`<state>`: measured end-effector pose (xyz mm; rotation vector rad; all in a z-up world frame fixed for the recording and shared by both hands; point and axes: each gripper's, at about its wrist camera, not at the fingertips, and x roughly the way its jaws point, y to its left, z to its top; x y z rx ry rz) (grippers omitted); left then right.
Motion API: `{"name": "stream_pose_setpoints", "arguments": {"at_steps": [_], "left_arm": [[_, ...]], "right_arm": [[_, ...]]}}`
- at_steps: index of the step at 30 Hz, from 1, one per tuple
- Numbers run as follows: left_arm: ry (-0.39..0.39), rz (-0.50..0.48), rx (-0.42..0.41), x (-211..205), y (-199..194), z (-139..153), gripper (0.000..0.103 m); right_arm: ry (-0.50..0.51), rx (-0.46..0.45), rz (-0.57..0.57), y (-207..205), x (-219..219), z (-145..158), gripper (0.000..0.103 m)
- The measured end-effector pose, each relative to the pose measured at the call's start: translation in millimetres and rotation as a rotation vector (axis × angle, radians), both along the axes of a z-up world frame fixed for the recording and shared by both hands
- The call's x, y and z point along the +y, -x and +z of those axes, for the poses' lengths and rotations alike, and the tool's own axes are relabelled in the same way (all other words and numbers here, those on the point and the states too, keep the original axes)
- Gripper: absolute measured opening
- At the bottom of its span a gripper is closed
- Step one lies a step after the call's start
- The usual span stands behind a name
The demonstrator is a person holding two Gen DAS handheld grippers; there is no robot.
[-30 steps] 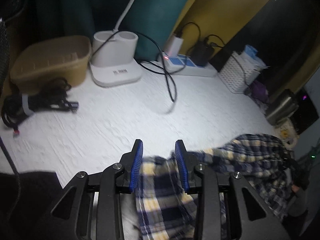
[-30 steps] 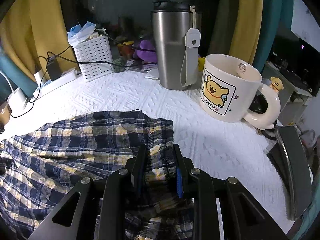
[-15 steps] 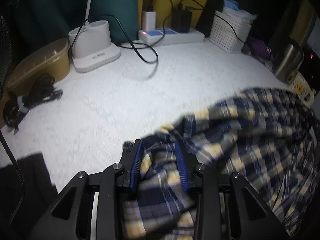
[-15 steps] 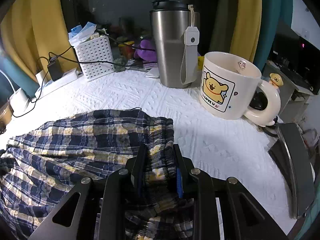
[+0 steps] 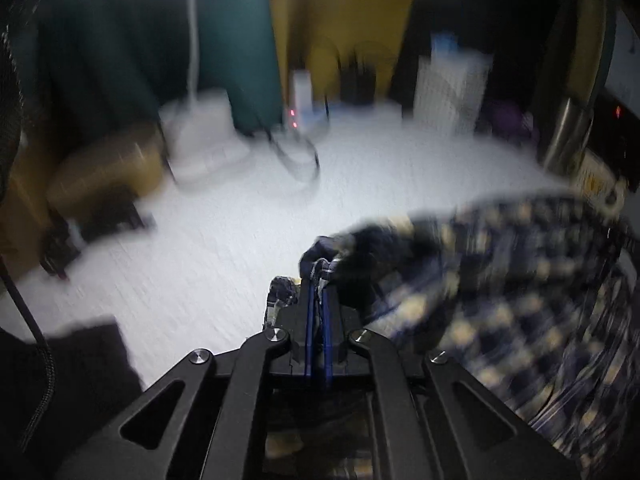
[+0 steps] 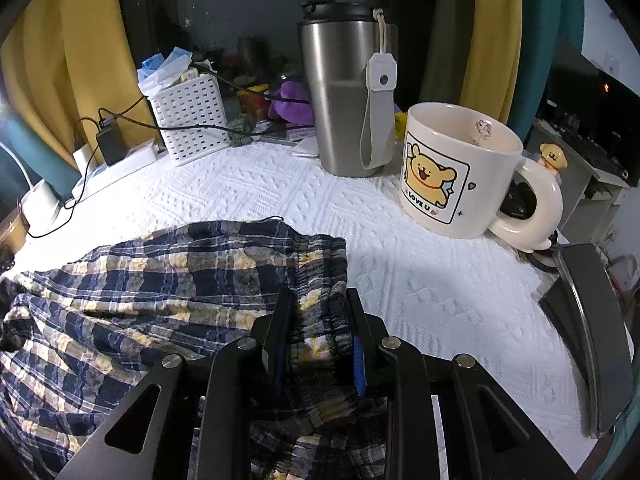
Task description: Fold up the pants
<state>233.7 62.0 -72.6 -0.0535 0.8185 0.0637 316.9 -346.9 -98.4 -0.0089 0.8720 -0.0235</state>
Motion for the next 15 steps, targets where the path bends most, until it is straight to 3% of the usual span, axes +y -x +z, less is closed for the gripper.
{"name": "stream_pose_setpoints", "arguments": {"at_steps": [5, 7, 9, 13, 15], "left_arm": [[-0.081, -0.007, -0.291, -14, 21, 61, 0.002], [-0.146, -0.028, -0.312, -26, 27, 63, 0.002], [-0.159, -0.029, -0.233, -26, 23, 44, 0.002], [-0.077, 0.007, 0.047, -2, 7, -13, 0.004], [-0.048, -0.015, 0.127, 1, 9, -26, 0.009]], "right_arm": [[0.009, -0.047, 0.024, 7, 4, 4, 0.026], [0.004, -0.038, 0.018, 6, 3, 4, 0.026], [-0.003, -0.013, 0.017, 3, 1, 1, 0.026], [0.007, 0.019, 0.027, -3, 3, -2, 0.026], [0.014, 0.027, 0.029, -5, 3, -3, 0.026]]}}
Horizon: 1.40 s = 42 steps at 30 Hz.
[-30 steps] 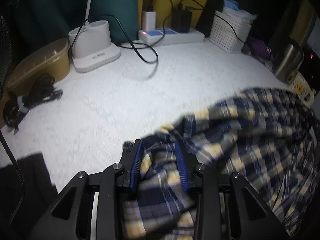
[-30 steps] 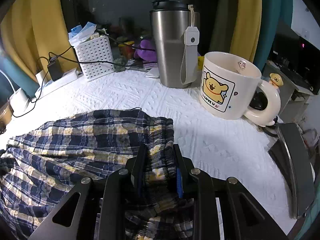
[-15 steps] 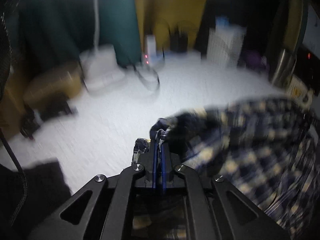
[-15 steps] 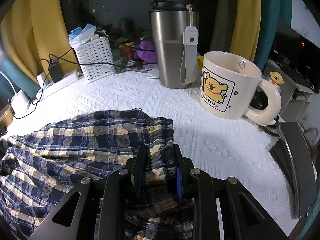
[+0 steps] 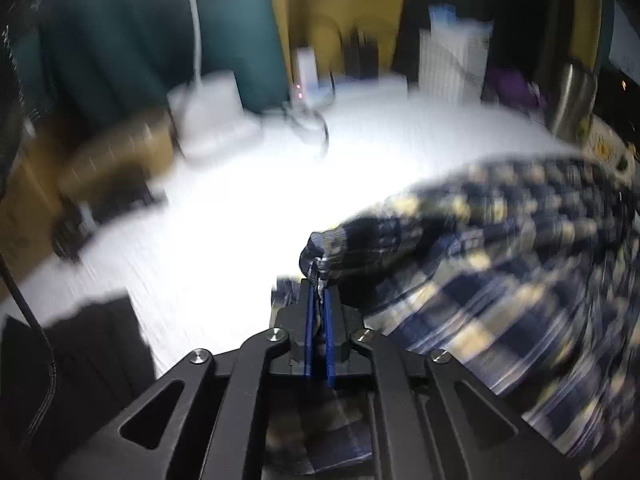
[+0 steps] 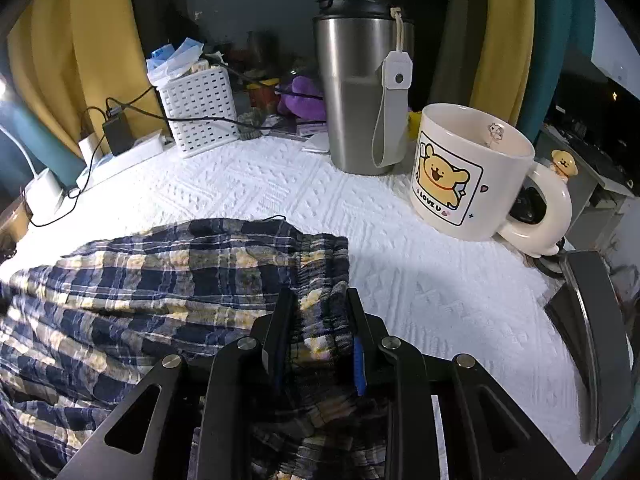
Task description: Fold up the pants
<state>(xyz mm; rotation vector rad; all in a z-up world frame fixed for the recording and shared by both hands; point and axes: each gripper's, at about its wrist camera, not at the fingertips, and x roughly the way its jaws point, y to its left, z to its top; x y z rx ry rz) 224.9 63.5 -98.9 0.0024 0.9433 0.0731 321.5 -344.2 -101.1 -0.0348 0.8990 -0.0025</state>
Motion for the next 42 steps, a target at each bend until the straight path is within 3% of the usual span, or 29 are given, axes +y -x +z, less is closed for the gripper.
{"name": "stream_pose_setpoints", "arguments": {"at_steps": [4, 7, 9, 10, 12, 18, 24, 28, 39, 42], "left_arm": [[0.05, -0.043, 0.03, 2, 9, 1, 0.023], [0.132, -0.072, 0.043, 3, 17, 7, 0.027], [0.224, -0.102, 0.041, 4, 28, 16, 0.036], [0.248, -0.106, 0.03, 6, 32, 20, 0.04], [0.272, -0.111, 0.009, 12, 37, 30, 0.048], [0.284, -0.075, -0.066, 41, 32, 48, 0.048], [0.324, 0.007, -0.067, 75, -15, 32, 0.048], [0.353, 0.016, -0.013, 81, -41, 15, 0.048], [0.266, -0.074, 0.071, 38, -27, -14, 0.048], [0.204, -0.089, 0.044, 27, -20, -15, 0.047]], "right_arm": [[0.0, 0.022, -0.015, -3, -2, 2, 0.026], [0.012, 0.002, -0.021, 0, 2, 14, 0.041], [0.019, -0.022, -0.006, 2, 8, 25, 0.081], [0.019, -0.043, 0.006, 5, 13, 33, 0.086], [0.026, -0.075, 0.024, 8, 22, 46, 0.087], [0.002, -0.129, 0.154, 8, 76, 67, 0.087], [-0.068, -0.049, 0.285, -10, 144, 48, 0.087], [-0.078, -0.008, 0.314, -16, 171, 33, 0.086], [-0.064, 0.14, 0.301, -22, 183, -9, 0.086], [-0.062, 0.163, 0.306, -17, 183, -16, 0.086]]}}
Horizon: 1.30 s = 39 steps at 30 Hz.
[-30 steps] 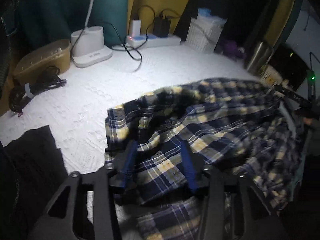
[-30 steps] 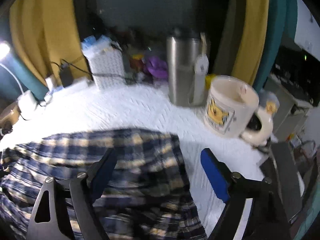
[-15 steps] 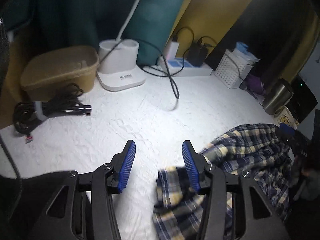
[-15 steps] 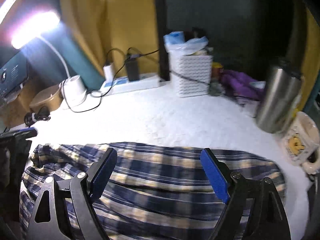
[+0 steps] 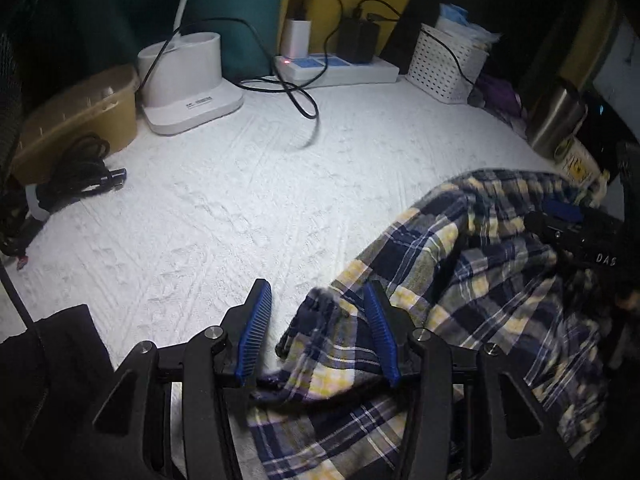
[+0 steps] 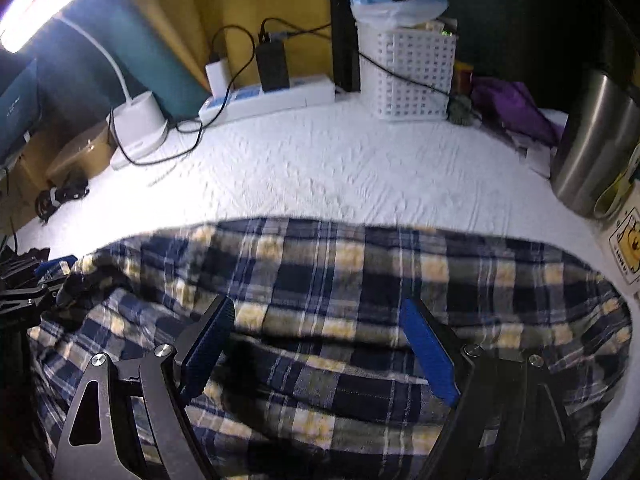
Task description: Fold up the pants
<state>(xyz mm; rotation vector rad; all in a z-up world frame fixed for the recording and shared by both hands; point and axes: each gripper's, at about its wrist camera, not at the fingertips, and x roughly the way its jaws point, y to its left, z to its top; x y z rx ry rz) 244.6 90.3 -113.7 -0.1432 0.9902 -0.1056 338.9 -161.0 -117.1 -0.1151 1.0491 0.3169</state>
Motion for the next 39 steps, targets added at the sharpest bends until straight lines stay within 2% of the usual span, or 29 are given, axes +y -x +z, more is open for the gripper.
{"name": "stream_pose_setpoints", "arguments": {"at_steps": [1, 3, 5, 7, 11, 16, 18, 20, 22, 23, 24, 28, 32, 36, 37, 38, 39], "left_arm": [[-0.007, -0.005, -0.006, -1, 1, 0, 0.046], [-0.012, -0.029, -0.02, -5, 3, -1, 0.02], [-0.018, -0.049, -0.037, -9, 8, 1, 0.007], [-0.054, -0.049, -0.07, -11, 13, 5, 0.004], [-0.13, -0.012, -0.204, -6, 20, 31, 0.004], [-0.195, 0.029, -0.357, 4, 6, 51, 0.004], [-0.233, 0.043, -0.371, 7, -8, 46, 0.005], [-0.259, 0.055, -0.329, 13, -26, 33, 0.008], [-0.255, 0.074, -0.256, 23, -41, 19, 0.026], [-0.249, 0.086, -0.223, 28, -44, 15, 0.048], [-0.233, 0.091, -0.199, 31, -44, 14, 0.061], [-0.124, 0.099, -0.134, 42, -30, 20, 0.064], [-0.064, 0.066, -0.084, 38, -13, 18, 0.067], [-0.15, 0.067, -0.017, 29, -12, -4, 0.066], [-0.15, 0.067, -0.017, 30, -11, -7, 0.066], [-0.157, 0.062, -0.033, 30, -9, -7, 0.063], [-0.163, 0.057, -0.035, 30, -7, -6, 0.051]], "right_arm": [[0.006, 0.008, 0.002, 2, 0, -2, 0.086], [0.005, 0.014, 0.003, 5, -1, -4, 0.086], [0.001, 0.017, -0.001, 7, -3, -5, 0.086], [-0.003, 0.018, -0.003, 9, -5, -5, 0.086], [-0.002, 0.028, -0.01, 10, -8, -2, 0.086], [-0.01, 0.014, -0.016, 9, -8, -1, 0.086], [-0.011, 0.015, -0.025, 8, -10, -3, 0.086], [-0.013, 0.019, -0.044, 7, -12, -6, 0.086], [-0.023, 0.017, -0.065, 5, -15, -7, 0.086], [-0.025, 0.017, -0.074, 5, -18, -8, 0.086], [-0.026, 0.014, -0.082, 5, -20, -7, 0.086], [-0.043, -0.04, -0.114, 6, -28, 0, 0.086], [-0.008, -0.07, -0.105, 1, -30, -1, 0.086], [0.017, -0.03, -0.117, -12, -29, -16, 0.086], [0.028, -0.035, -0.122, -14, -29, -17, 0.086], [0.035, -0.037, -0.125, -14, -29, -18, 0.086], [0.037, -0.036, -0.129, -15, -29, -18, 0.086]]}}
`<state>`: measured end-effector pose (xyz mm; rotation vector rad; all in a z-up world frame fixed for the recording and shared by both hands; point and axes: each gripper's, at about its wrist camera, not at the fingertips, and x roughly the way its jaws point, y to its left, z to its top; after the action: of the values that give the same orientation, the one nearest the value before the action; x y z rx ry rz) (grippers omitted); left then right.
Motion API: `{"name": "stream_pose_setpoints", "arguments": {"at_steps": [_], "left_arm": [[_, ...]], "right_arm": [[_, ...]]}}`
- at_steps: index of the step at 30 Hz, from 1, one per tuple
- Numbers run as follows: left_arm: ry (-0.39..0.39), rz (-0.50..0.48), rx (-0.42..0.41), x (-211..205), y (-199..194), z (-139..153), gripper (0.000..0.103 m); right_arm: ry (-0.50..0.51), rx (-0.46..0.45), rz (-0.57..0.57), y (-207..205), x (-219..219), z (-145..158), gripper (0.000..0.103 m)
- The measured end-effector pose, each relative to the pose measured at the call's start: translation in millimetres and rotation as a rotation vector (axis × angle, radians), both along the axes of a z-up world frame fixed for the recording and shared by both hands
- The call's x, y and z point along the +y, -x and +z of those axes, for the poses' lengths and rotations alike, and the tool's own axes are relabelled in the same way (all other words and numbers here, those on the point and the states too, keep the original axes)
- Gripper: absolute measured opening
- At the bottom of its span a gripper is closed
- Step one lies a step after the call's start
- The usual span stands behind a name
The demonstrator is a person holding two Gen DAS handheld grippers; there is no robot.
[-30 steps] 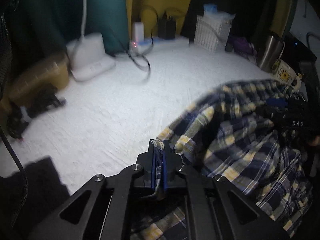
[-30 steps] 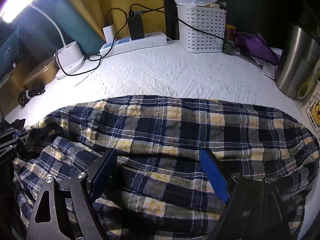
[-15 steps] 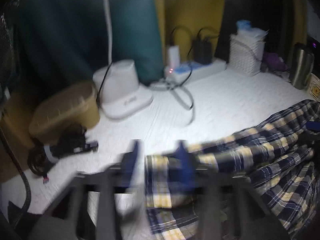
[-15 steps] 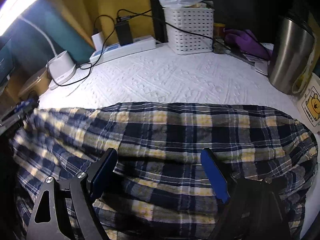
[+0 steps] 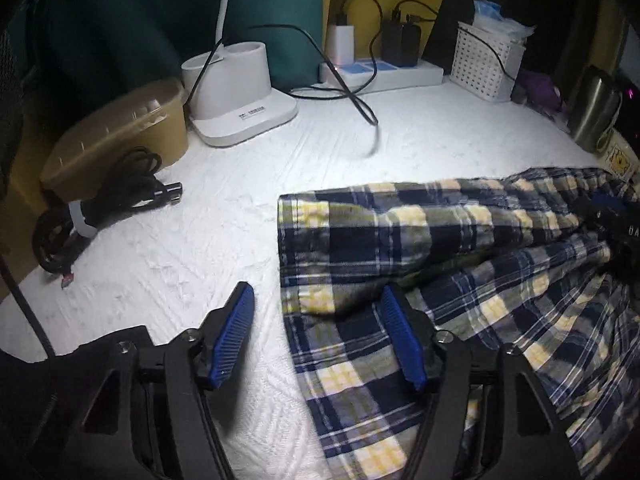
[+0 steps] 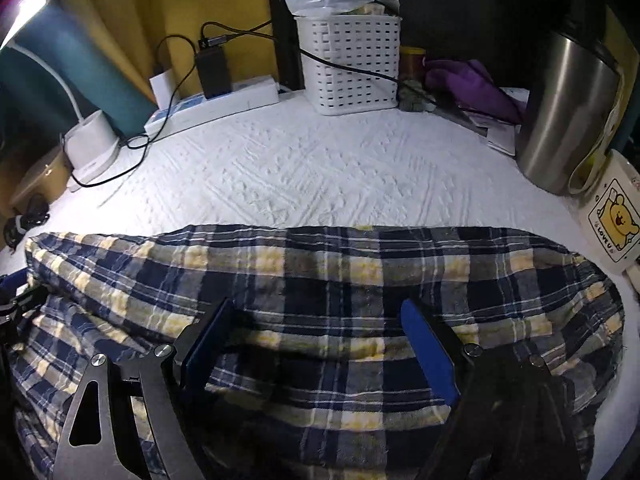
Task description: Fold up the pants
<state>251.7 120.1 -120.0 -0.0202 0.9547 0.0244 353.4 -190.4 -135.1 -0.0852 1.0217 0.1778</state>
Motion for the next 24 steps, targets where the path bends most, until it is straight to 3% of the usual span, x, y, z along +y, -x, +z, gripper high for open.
{"name": "stream_pose_setpoints", "arguments": {"at_steps": [3, 9, 14, 24], "left_arm": [[-0.009, 0.009, 0.005, 4, 6, 2, 0.041], [-0.048, 0.009, 0.036, 7, 26, 5, 0.04], [0.045, 0.002, 0.027, 5, 41, 13, 0.04], [0.077, -0.025, -0.061, -23, 69, 37, 0.04]], "right_arm": [[0.004, 0.001, -0.046, -2, -8, 1, 0.086], [0.0, -0.001, -0.081, 6, -22, 8, 0.086], [-0.014, -0.037, -0.076, 25, -28, 27, 0.086], [-0.023, -0.084, -0.078, 68, -48, 58, 0.087]]}}
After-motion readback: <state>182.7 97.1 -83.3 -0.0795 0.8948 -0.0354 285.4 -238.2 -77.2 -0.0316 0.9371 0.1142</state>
